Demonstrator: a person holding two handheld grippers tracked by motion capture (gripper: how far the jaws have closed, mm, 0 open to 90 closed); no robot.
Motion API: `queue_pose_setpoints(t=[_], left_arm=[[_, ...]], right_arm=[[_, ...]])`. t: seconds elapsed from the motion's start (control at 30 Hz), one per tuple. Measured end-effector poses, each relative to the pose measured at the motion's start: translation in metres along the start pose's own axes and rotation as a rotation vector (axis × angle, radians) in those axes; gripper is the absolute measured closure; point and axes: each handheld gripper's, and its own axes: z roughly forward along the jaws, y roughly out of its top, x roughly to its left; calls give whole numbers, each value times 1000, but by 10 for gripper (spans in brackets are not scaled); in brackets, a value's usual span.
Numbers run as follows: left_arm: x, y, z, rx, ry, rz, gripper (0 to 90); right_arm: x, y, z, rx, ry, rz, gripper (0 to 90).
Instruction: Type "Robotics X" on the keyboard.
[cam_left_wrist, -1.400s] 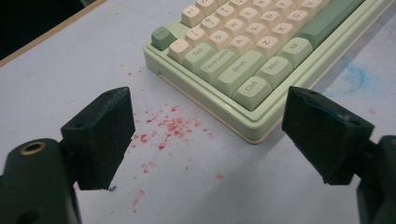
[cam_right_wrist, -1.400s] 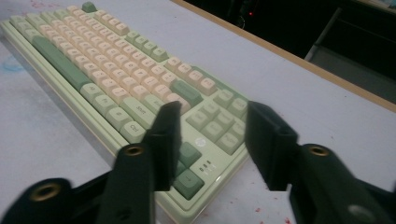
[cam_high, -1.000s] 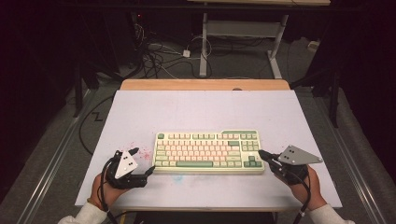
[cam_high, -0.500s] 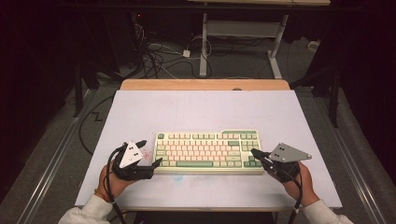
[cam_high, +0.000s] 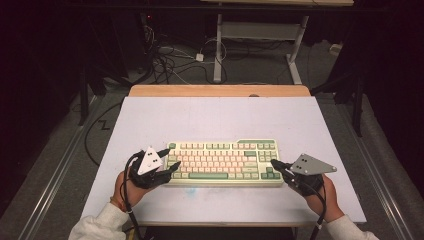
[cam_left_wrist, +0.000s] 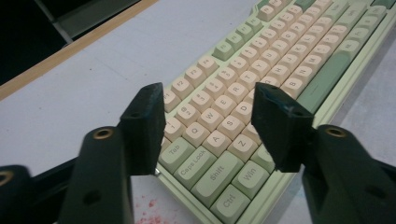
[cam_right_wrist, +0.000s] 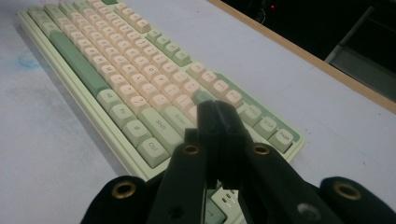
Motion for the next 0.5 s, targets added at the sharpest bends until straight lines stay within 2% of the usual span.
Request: queue_pose_setpoints(t=[0.07, 0.2, 0.23, 0.27, 0.3, 0.37, 0.5], left_arm=[[0, 2, 2, 2, 3, -1, 468], [0, 3, 3, 11, -10, 1, 628], [0, 3, 3, 16, -15, 4, 646], [0, 4, 4, 17, -19, 6, 710], [0, 5, 4, 19, -42, 0, 744], [0, 6, 5, 22, -46, 0, 809], [-1, 9, 8, 36, -71, 10, 877]], right_arm=[[0, 0, 0, 1, 1, 0, 900], [1, 0, 0, 4, 3, -1, 900], [2, 0, 1, 6, 2, -3, 900], [2, 0, 1, 6, 4, -5, 900], [2, 0, 1, 6, 6, -7, 900], [3, 0, 1, 9, 5, -8, 900], [3, 0, 1, 10, 10, -12, 900]])
